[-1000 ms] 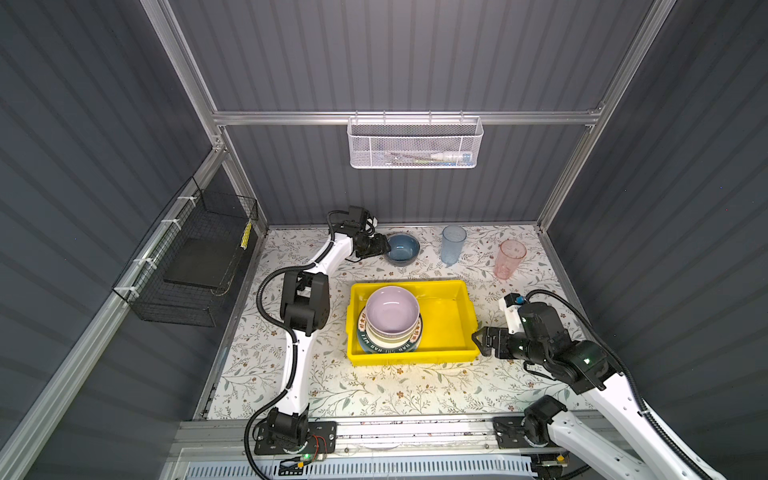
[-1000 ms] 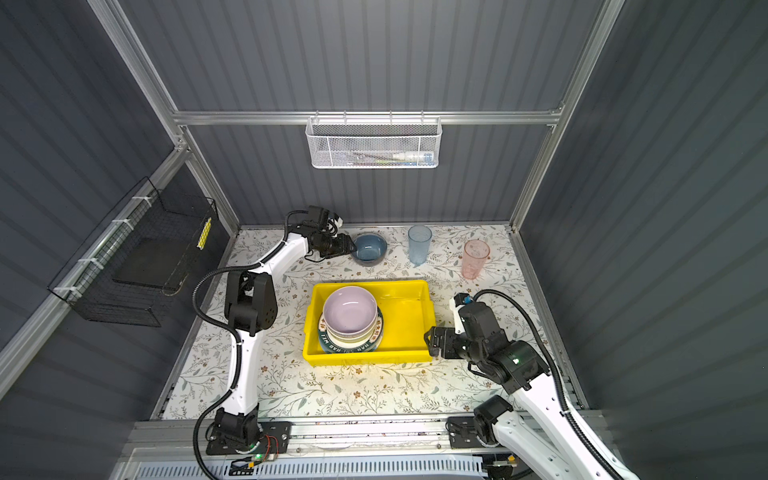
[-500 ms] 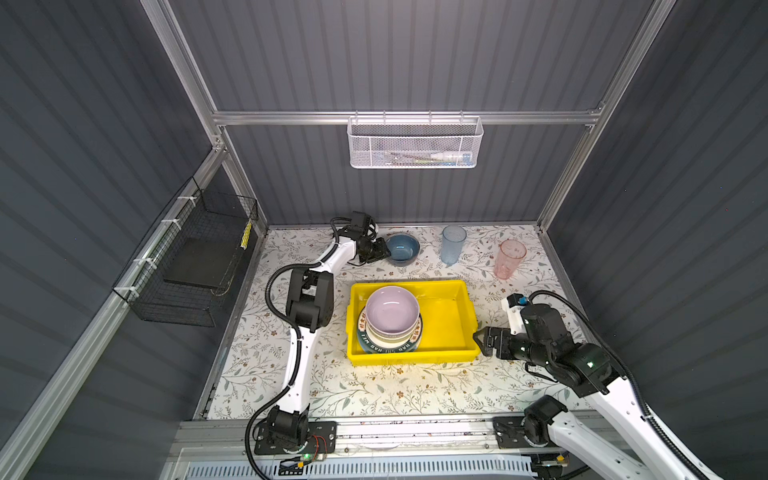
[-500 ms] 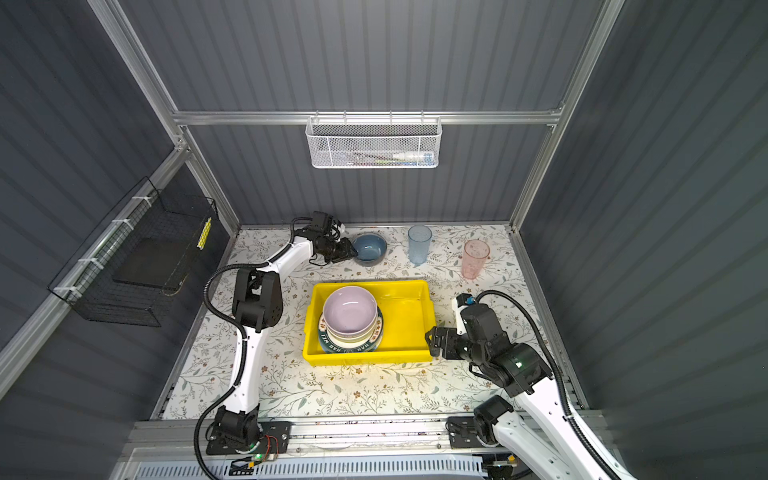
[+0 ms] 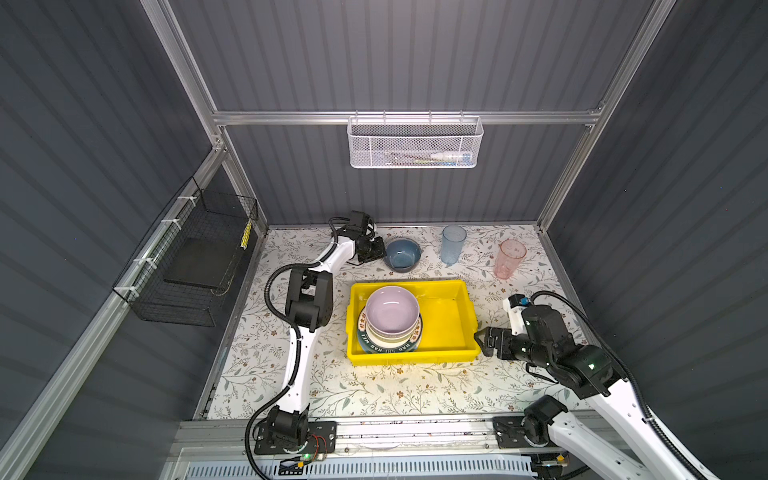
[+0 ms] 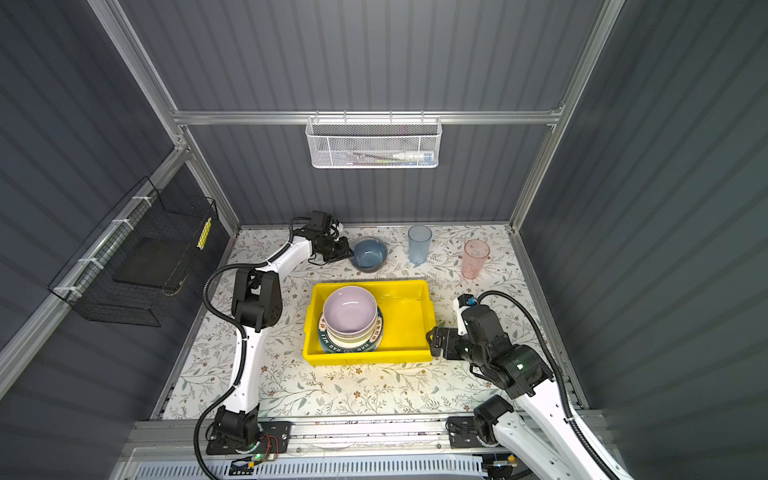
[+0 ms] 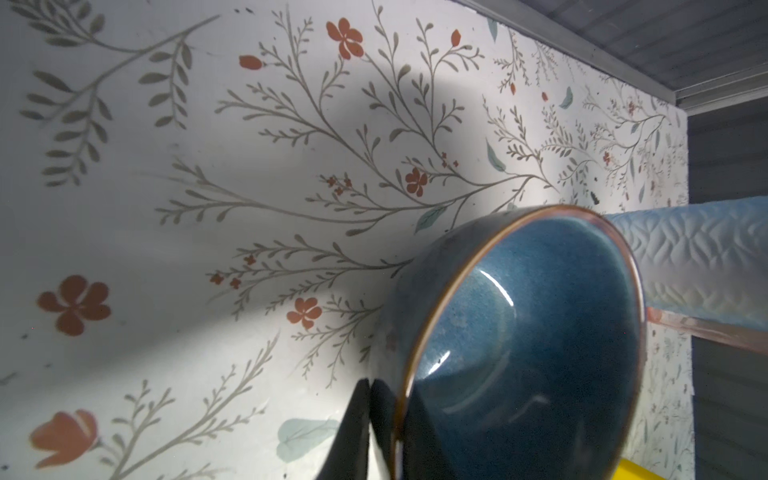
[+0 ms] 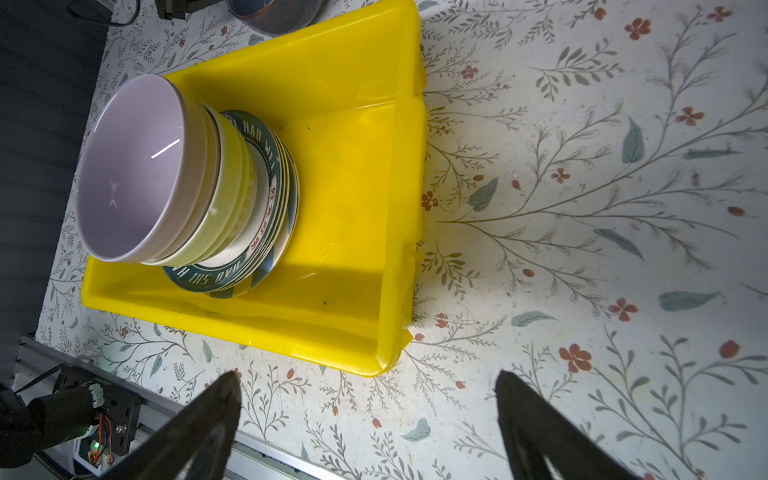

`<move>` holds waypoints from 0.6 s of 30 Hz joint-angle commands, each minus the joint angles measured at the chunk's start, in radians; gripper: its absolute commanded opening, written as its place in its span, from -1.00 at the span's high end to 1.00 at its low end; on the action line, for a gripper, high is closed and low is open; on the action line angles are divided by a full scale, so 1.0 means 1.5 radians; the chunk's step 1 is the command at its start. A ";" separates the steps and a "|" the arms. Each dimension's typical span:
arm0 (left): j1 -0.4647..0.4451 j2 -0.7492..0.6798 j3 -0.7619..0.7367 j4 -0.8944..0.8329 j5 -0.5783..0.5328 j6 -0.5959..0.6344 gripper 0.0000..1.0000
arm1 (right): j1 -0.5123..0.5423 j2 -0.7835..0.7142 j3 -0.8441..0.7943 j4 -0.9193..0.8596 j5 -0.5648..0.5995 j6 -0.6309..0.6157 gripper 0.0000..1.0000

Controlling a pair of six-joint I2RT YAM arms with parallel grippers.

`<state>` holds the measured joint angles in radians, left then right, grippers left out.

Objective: Place the mixed dishes into the plastic bin
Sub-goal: 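Pinch the dark blue bowl rim with the left gripper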

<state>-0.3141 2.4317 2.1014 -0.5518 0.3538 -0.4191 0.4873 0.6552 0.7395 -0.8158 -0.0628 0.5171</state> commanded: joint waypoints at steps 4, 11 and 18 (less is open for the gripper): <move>0.003 -0.011 0.007 -0.056 -0.011 0.028 0.82 | 0.004 -0.006 -0.007 -0.005 0.008 0.007 -0.92; 0.009 -0.043 0.008 -0.082 -0.011 0.048 0.89 | 0.003 -0.007 -0.010 -0.001 0.005 0.006 -0.92; 0.014 -0.108 -0.032 -0.068 -0.068 0.056 1.00 | 0.004 -0.008 -0.013 0.003 0.001 0.006 -0.93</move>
<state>-0.3046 2.3779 2.0655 -0.6582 0.2607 -0.3546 0.4873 0.6533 0.7269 -0.8150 -0.0635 0.5205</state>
